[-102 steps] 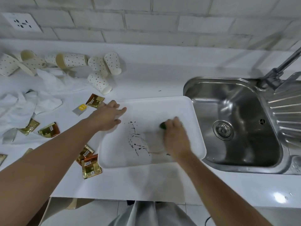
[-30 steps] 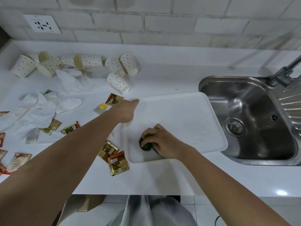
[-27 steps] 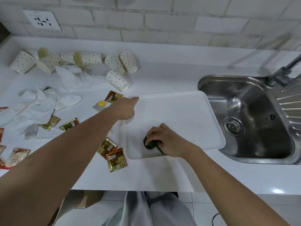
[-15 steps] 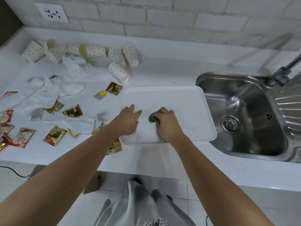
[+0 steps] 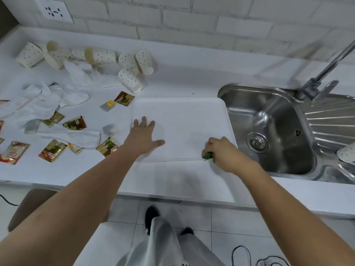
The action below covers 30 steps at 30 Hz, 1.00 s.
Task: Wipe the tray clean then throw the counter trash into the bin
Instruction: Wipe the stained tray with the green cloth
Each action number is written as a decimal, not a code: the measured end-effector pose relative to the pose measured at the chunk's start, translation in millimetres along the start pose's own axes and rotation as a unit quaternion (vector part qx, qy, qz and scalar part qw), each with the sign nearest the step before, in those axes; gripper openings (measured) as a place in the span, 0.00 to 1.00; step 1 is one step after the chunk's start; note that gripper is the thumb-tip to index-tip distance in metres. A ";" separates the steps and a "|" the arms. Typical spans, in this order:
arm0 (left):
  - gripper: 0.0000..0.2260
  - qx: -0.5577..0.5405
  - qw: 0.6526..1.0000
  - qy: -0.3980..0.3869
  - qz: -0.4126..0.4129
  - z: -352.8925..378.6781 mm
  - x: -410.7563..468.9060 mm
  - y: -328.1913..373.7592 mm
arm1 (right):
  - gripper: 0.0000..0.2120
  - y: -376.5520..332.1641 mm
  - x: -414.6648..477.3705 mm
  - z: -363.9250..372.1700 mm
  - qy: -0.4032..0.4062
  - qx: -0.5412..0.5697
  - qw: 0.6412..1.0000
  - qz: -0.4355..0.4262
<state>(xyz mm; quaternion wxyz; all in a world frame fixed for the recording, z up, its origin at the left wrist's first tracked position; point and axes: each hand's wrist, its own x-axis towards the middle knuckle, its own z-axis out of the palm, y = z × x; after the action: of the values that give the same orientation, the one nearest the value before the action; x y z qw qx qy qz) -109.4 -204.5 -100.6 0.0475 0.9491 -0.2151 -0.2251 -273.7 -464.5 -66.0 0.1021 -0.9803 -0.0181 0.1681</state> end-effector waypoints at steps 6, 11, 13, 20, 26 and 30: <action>0.44 0.011 1.000 0.004 0.007 -2.3 0.0 1.1 | 0.23 45.9 -16.5 9.5 0.087 0.041 0.989 0.112; 0.44 0.033 0.999 0.002 0.007 -4.3 2.3 2.1 | 0.16 15.7 4.7 27.6 0.278 0.128 0.914 0.266; 0.44 0.036 0.999 -0.001 0.003 -4.3 2.9 4.1 | 0.14 -10.0 20.5 25.6 0.270 0.124 0.904 0.309; 0.45 0.064 0.998 -0.014 0.005 -8.0 4.8 4.9 | 0.18 -64.9 22.3 38.2 0.161 0.155 0.971 0.080; 0.44 0.079 0.997 -0.015 0.014 -9.4 4.6 5.3 | 0.15 22.5 -1.5 10.8 0.149 0.109 0.936 0.301; 0.44 0.093 0.996 -0.016 0.010 -13.4 5.4 9.2 | 0.14 -46.6 16.0 26.9 0.125 0.095 0.969 0.192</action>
<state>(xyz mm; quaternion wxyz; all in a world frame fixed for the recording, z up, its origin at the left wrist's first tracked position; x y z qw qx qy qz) -102.6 -215.2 -89.1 -0.0417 0.9433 -0.2456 -0.2192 -267.7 -412.6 -86.4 0.1618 -0.9646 0.1991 0.0615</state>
